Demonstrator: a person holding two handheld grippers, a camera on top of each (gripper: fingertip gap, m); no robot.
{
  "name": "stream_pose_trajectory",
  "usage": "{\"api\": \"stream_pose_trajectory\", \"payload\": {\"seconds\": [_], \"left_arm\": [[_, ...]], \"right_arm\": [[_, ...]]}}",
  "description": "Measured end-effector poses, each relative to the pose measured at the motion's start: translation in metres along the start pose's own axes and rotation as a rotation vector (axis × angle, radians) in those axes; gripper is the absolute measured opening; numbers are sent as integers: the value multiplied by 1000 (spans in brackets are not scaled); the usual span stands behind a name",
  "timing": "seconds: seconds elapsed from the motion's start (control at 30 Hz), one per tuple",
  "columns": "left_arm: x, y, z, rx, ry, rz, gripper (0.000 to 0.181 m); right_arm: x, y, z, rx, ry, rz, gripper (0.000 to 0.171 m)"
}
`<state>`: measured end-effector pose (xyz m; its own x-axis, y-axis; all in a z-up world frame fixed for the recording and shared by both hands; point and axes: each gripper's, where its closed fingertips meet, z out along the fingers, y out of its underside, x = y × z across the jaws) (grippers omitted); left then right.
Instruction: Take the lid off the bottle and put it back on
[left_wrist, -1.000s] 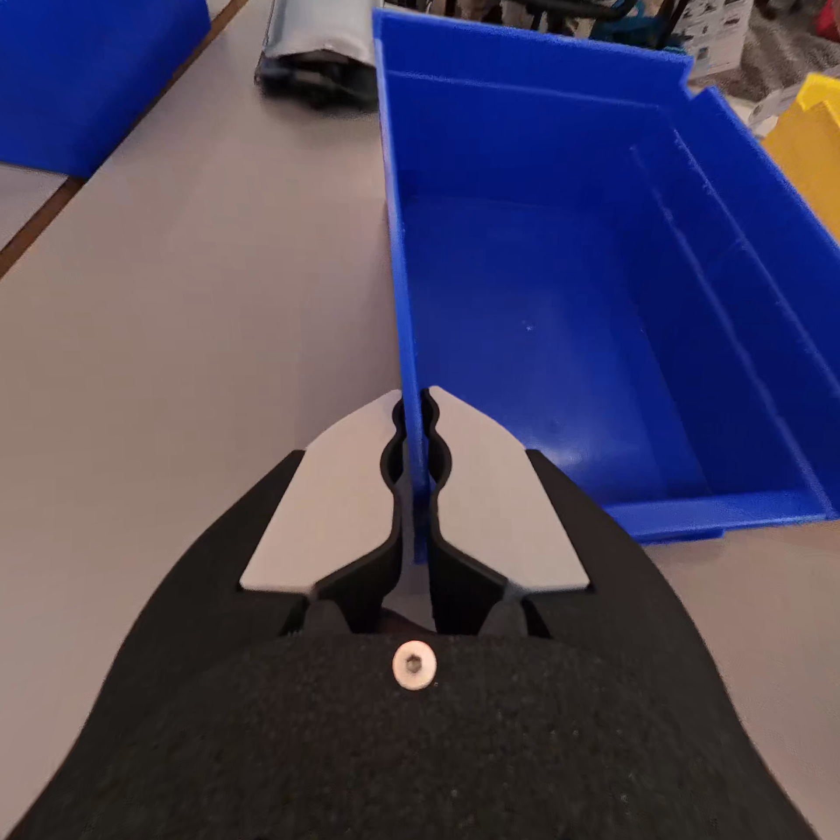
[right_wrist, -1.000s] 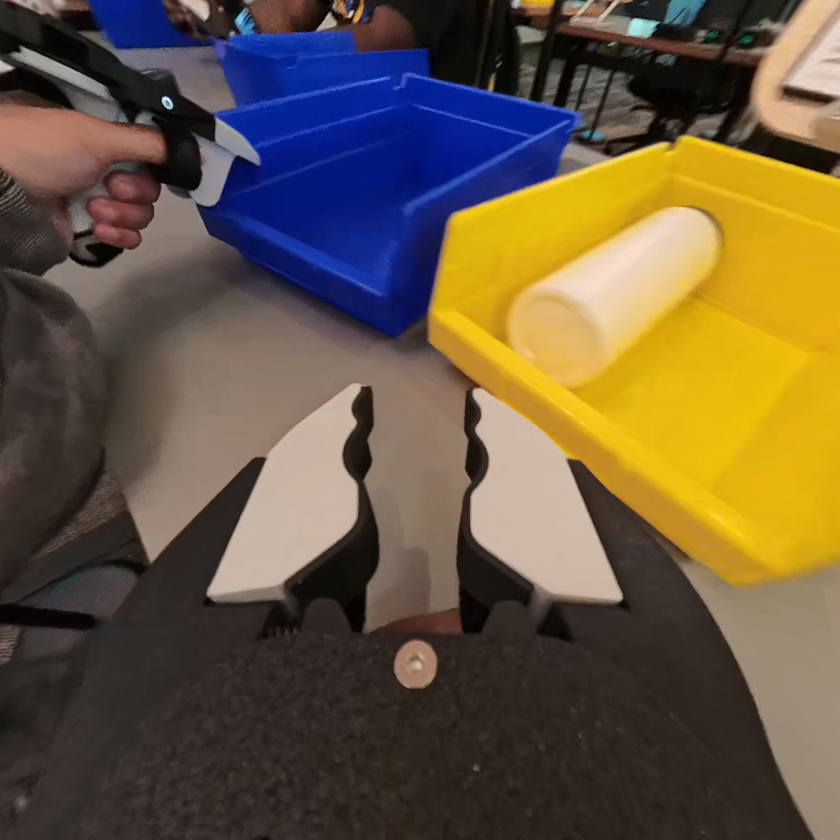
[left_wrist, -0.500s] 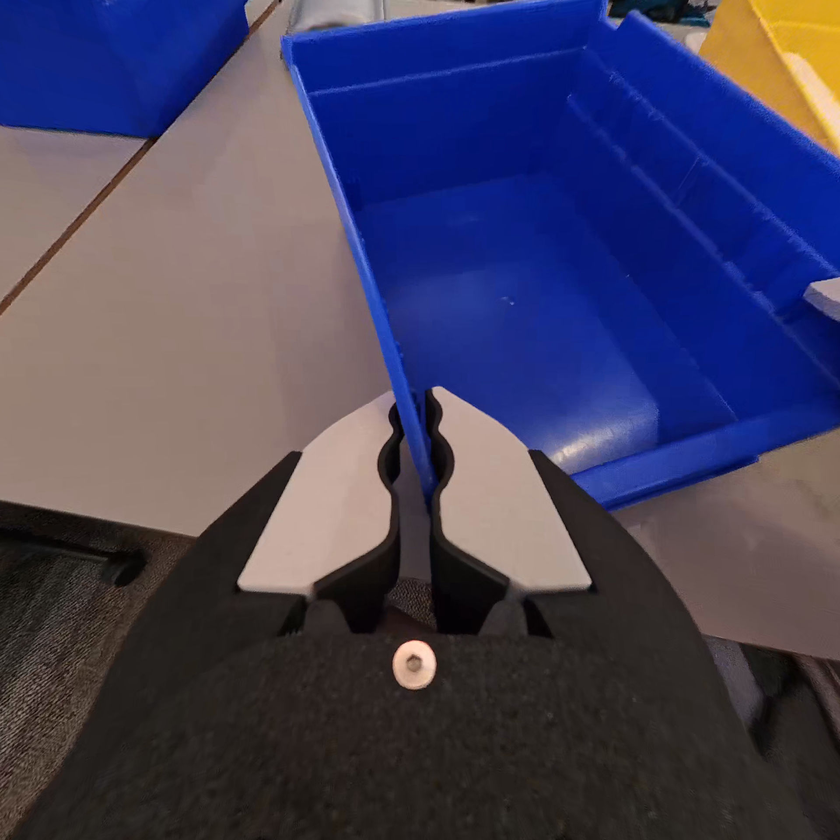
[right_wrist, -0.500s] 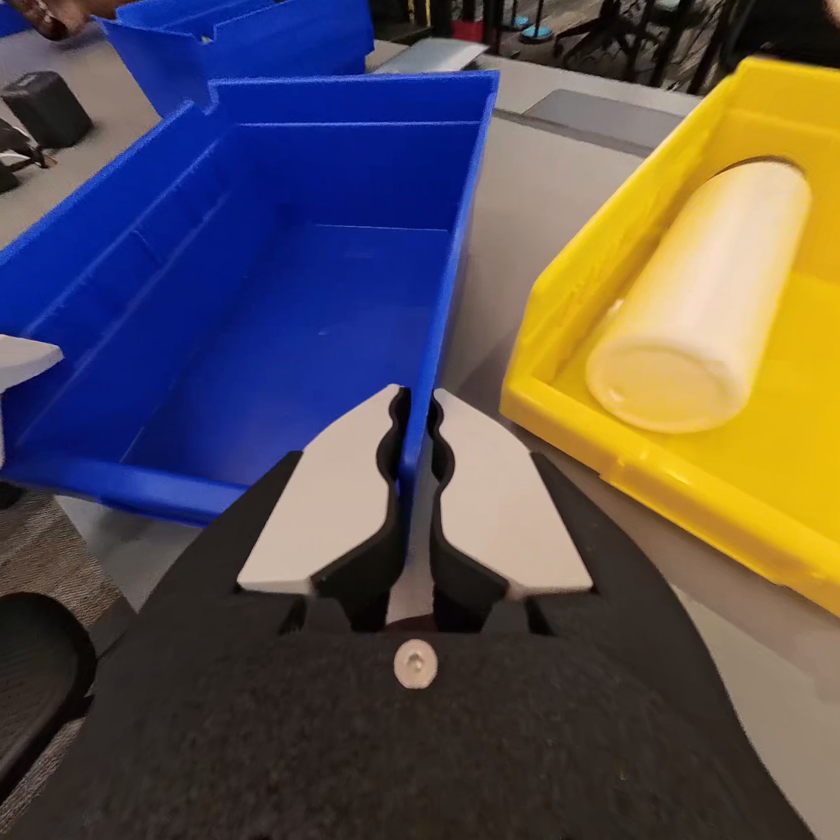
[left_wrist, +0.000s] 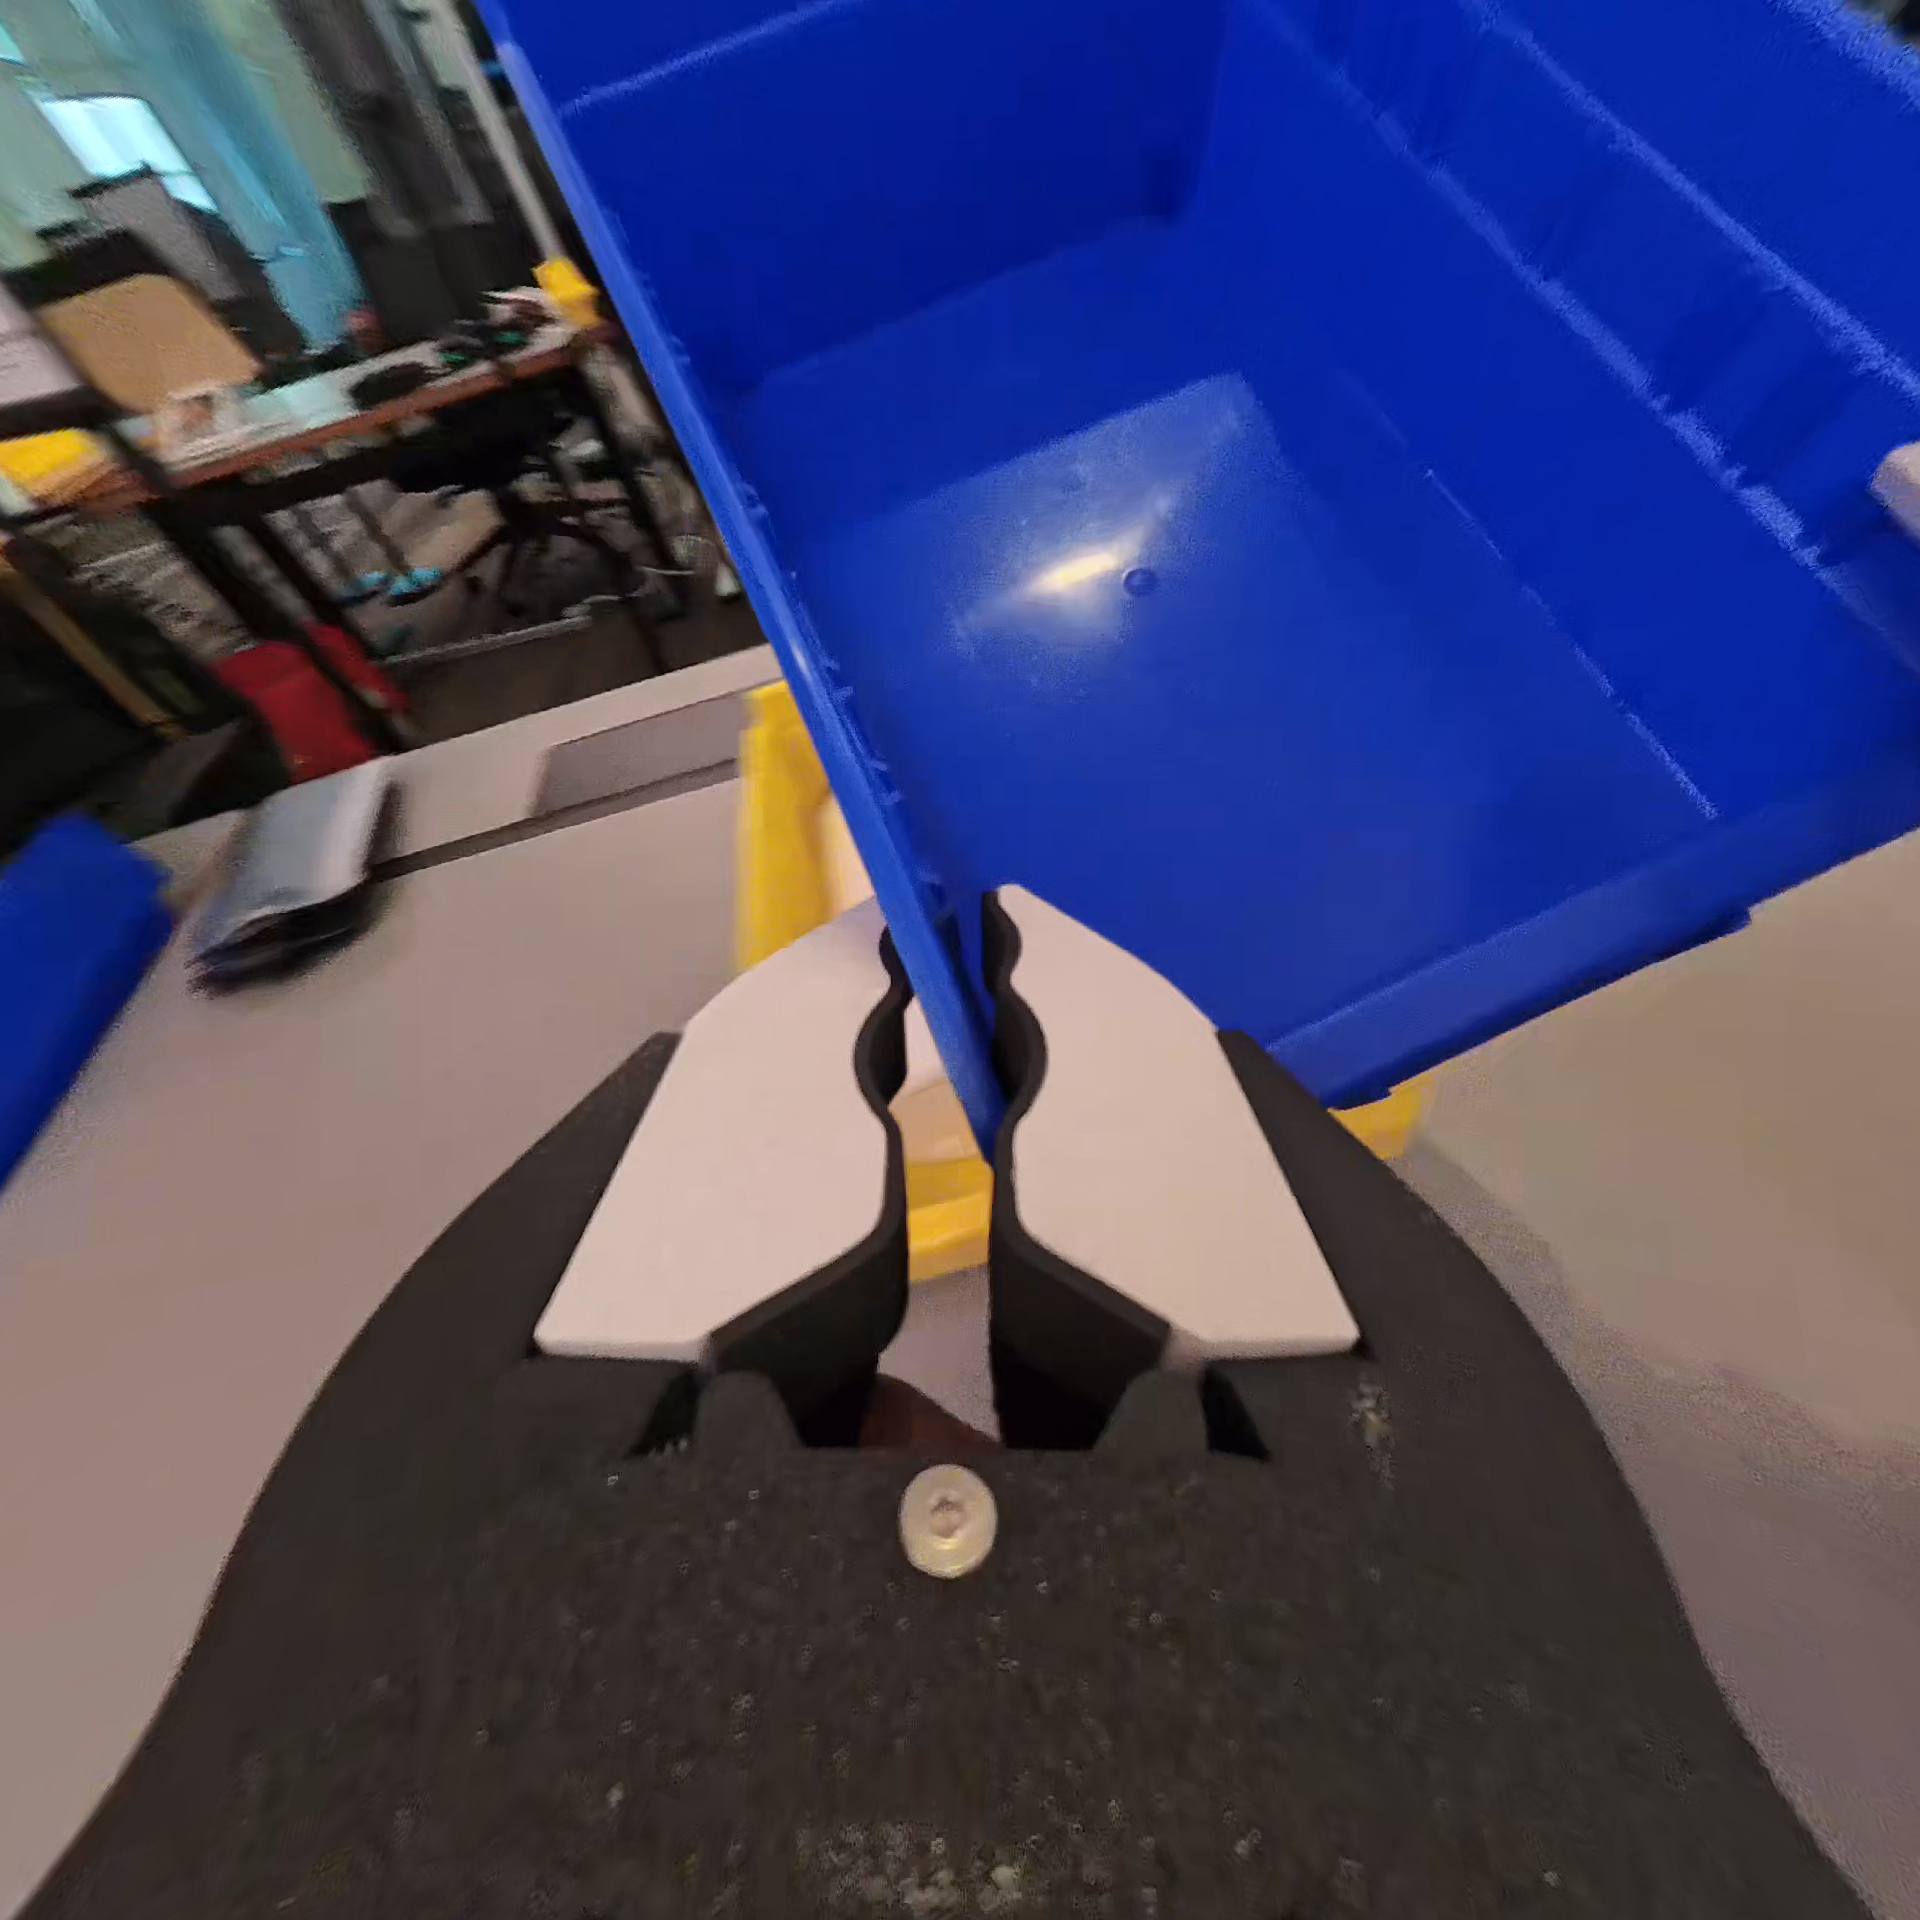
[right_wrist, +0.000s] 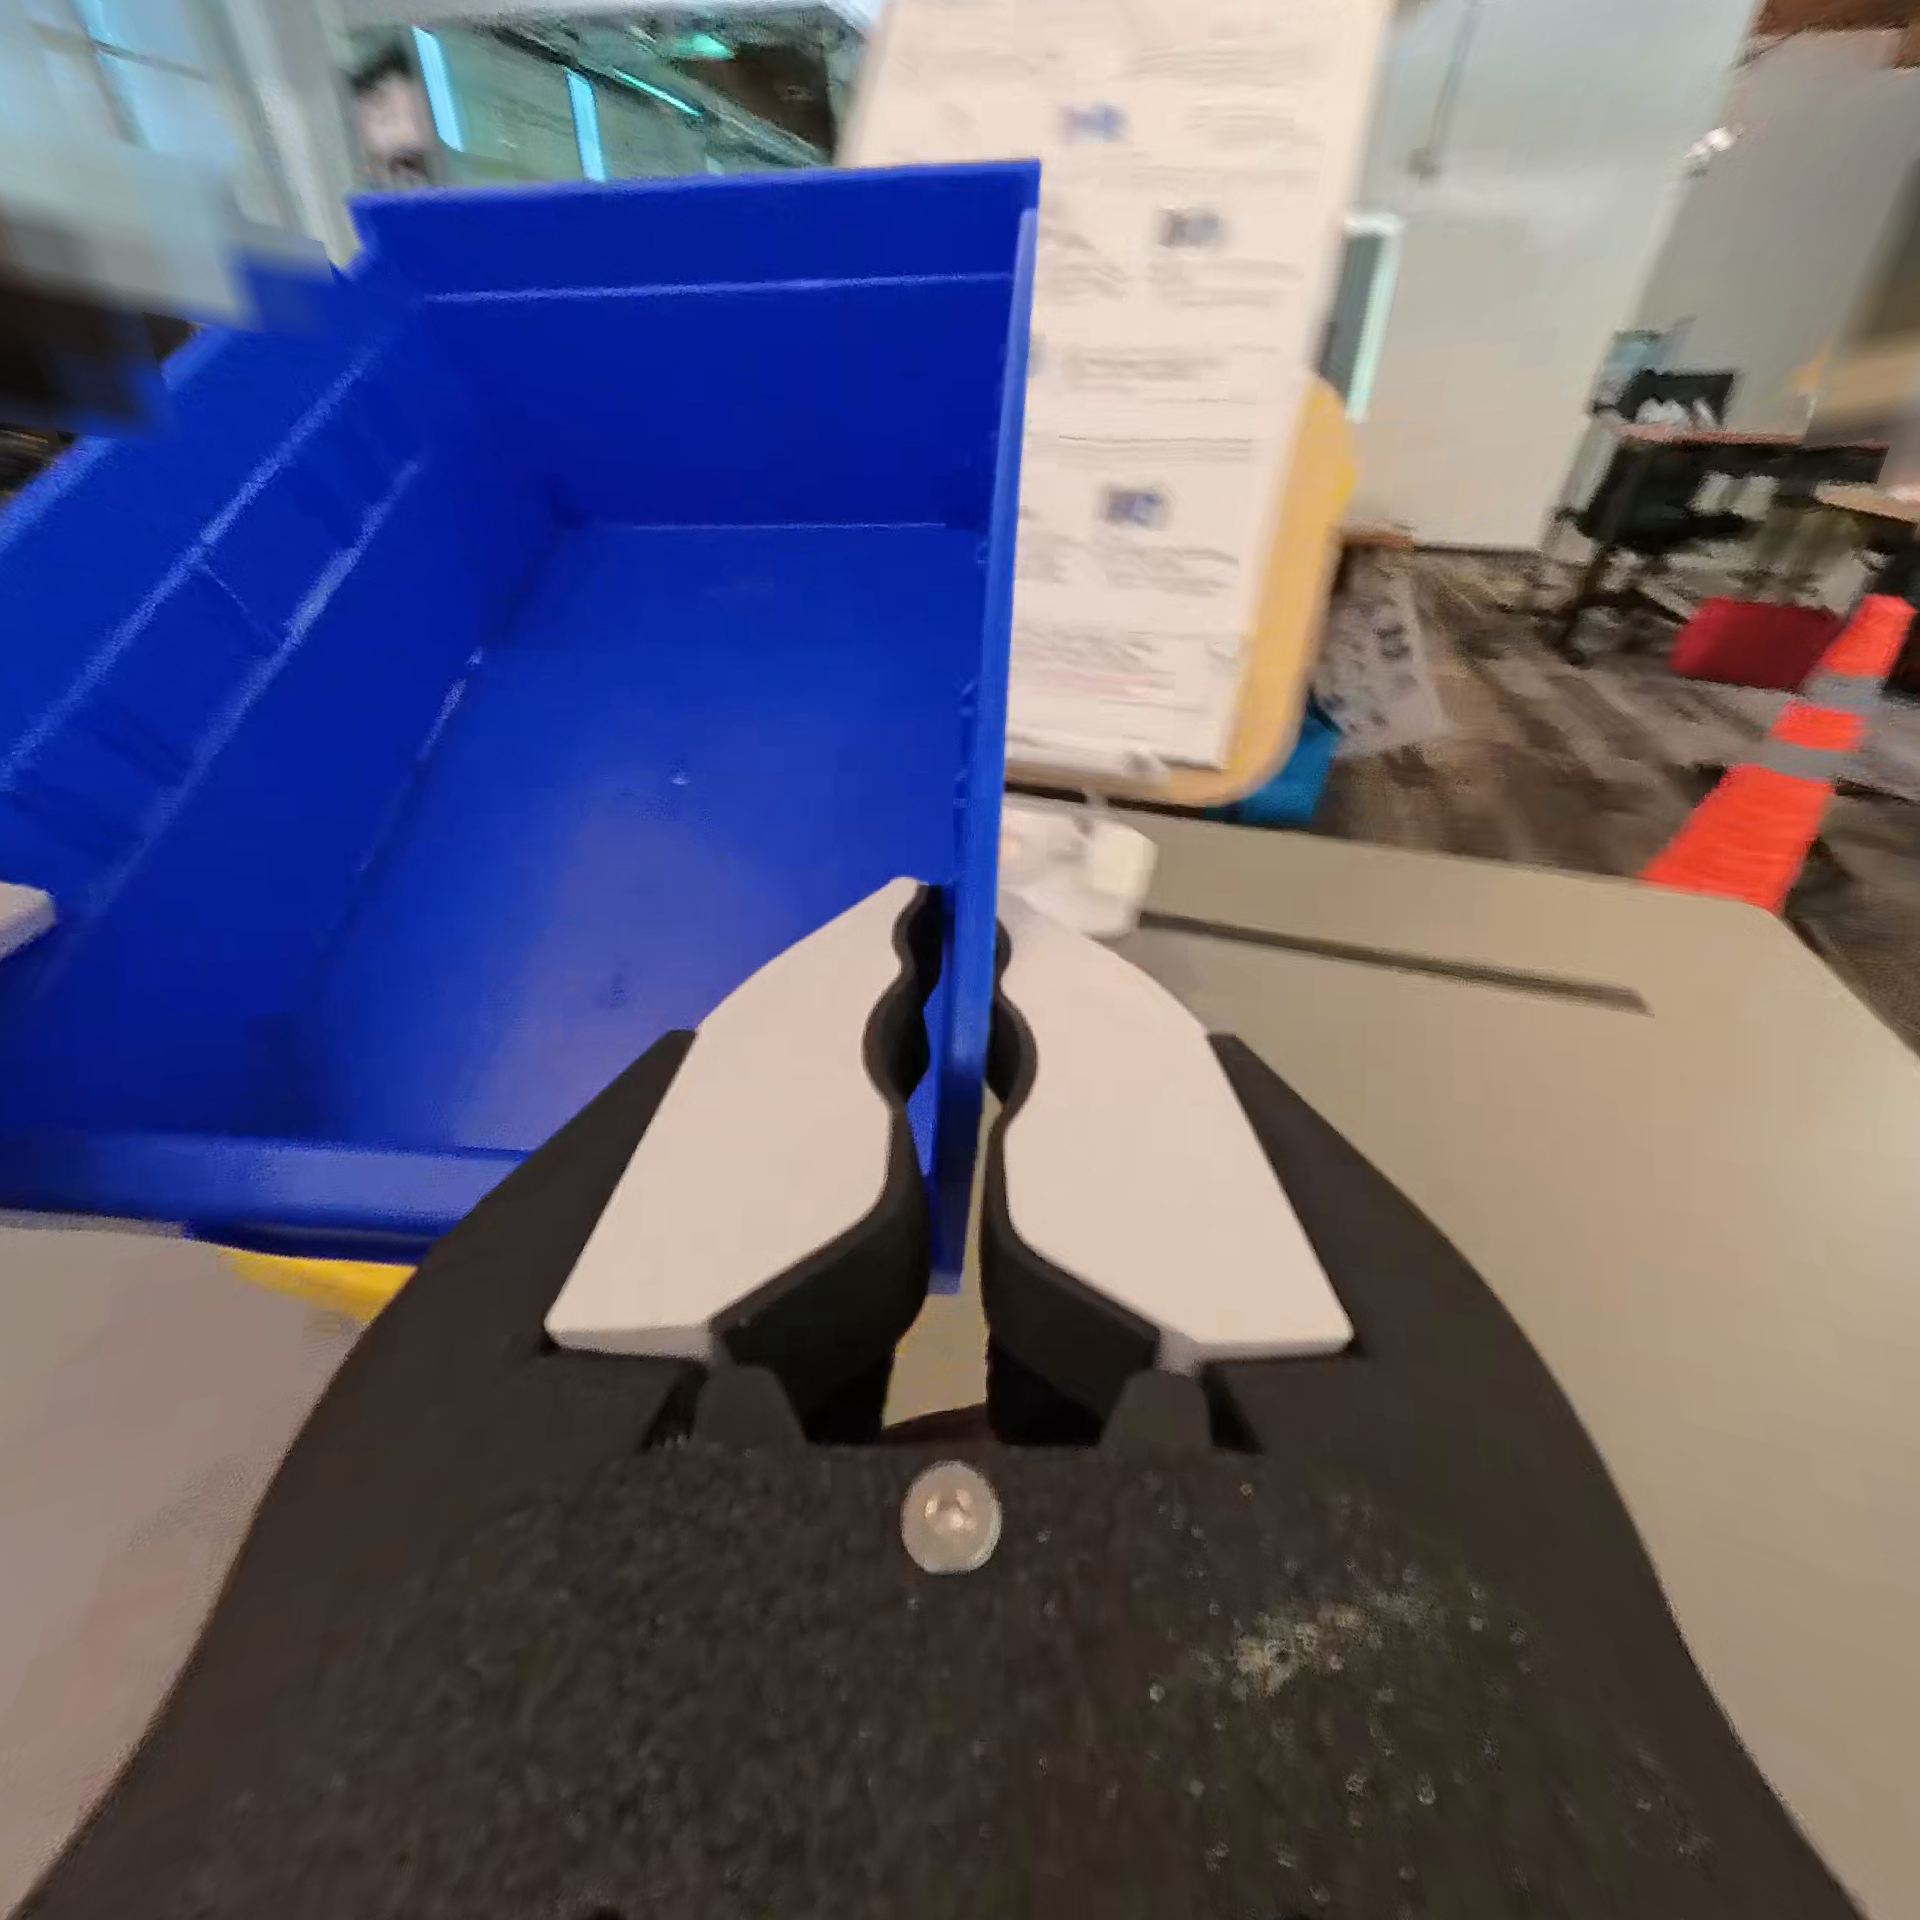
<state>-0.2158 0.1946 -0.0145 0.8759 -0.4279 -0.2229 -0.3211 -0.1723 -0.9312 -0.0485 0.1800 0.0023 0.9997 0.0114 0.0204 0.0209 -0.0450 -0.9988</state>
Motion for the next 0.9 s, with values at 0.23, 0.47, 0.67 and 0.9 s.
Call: {"api": "stream_pose_trajectory", "payload": {"seconds": [0.23, 0.47, 0.67, 0.9], "left_arm": [[226, -31, 86, 10, 169, 164, 13], [326, 13, 133, -185, 373, -4, 11], [319, 28, 135, -165, 368, 63, 19], [213, -15, 50, -35, 497, -60, 49]], "right_arm": [[233, 92, -29, -123, 185, 349, 6], [334, 135, -72, -336, 439, 280, 6], [329, 166, -55, -419, 373, 322, 8], [334, 126, -72, -309, 488, 177, 31]]}}
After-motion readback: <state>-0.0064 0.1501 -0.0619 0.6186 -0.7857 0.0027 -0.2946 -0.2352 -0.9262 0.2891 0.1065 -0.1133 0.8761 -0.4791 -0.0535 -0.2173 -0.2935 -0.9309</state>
